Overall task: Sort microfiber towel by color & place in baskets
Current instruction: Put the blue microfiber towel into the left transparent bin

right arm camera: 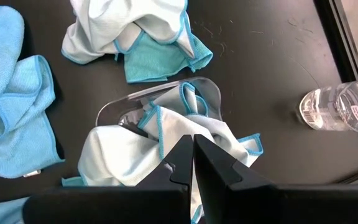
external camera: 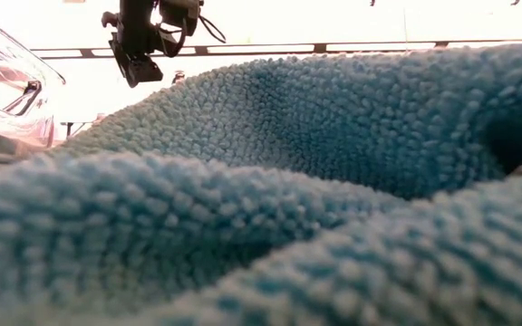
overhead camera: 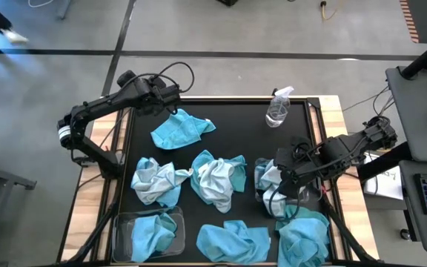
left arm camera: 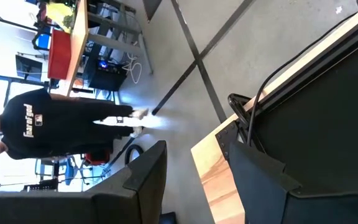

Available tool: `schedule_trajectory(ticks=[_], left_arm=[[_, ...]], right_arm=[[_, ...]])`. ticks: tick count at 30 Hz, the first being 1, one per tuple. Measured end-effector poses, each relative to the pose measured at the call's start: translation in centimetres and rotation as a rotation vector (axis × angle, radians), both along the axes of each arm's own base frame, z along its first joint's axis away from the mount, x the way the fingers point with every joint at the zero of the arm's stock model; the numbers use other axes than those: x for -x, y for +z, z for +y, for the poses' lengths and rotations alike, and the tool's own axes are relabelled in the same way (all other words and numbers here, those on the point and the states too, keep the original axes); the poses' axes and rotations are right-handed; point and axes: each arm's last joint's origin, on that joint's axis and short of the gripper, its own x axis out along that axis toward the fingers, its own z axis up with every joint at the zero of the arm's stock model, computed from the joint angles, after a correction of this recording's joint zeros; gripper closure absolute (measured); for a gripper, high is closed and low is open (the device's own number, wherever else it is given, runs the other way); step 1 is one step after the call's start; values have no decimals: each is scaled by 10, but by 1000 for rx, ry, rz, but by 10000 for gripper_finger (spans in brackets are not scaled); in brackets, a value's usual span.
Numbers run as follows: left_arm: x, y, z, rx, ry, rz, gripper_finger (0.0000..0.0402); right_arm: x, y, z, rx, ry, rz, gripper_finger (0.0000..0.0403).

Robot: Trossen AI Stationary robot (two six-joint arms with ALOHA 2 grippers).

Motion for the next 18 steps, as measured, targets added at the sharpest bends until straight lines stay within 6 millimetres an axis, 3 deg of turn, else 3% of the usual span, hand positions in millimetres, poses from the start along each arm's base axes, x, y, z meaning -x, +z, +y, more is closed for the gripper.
schedule_trajectory(ticks=[18], left_arm=[[-1,-3,-2,79,31,-93,242]], right_arm=[[0,0,0,0,0,0,394]])
